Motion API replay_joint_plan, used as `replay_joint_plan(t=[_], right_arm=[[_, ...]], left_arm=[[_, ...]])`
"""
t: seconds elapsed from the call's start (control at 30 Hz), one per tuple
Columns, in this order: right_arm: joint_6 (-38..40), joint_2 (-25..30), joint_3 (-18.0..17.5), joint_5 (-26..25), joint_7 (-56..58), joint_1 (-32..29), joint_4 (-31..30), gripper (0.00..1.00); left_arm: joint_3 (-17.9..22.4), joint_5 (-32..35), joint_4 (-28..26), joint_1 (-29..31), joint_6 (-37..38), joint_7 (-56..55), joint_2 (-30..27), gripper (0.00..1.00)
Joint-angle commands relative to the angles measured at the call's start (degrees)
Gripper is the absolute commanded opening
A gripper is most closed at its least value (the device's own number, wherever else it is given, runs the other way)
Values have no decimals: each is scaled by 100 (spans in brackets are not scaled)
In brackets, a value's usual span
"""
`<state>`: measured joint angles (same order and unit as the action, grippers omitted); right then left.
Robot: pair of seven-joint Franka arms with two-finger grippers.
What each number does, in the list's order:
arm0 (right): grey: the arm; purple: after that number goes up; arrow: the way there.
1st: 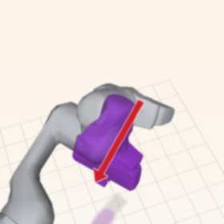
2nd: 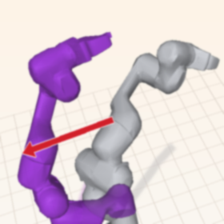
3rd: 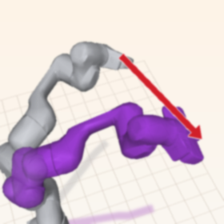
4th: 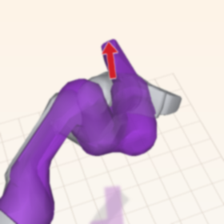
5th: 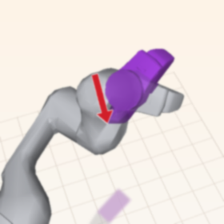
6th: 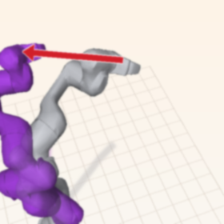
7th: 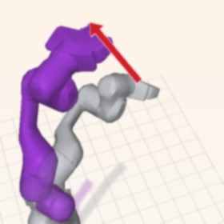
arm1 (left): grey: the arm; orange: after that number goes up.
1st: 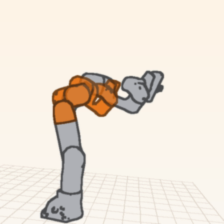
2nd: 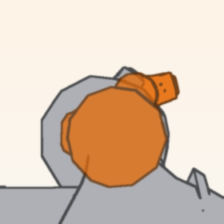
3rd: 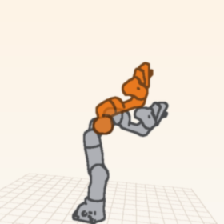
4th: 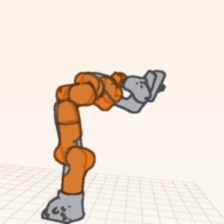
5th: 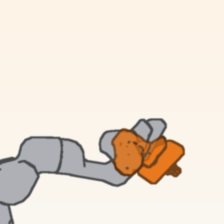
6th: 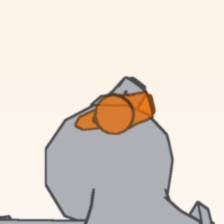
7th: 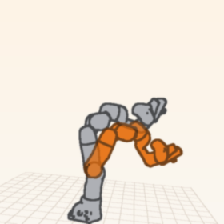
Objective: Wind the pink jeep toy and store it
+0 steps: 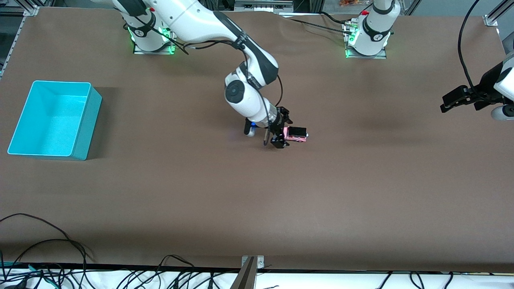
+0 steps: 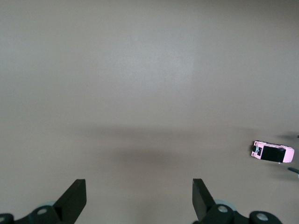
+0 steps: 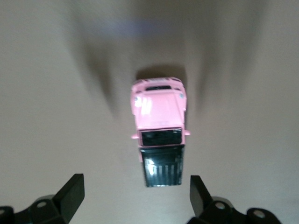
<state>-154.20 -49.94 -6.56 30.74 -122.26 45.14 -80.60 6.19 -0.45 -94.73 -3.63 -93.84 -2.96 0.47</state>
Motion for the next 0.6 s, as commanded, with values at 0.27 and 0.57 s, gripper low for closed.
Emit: replay_joint_plan(t=[0.27, 0.57], right_arm=[[-119, -490, 32, 29, -114, 320, 378, 100], [-224, -561, 67, 29, -122, 346, 378, 93]], left_arm=[[-13, 106, 16, 29, -38, 138, 6, 100], [-13, 106, 8, 29, -38, 138, 15, 100]])
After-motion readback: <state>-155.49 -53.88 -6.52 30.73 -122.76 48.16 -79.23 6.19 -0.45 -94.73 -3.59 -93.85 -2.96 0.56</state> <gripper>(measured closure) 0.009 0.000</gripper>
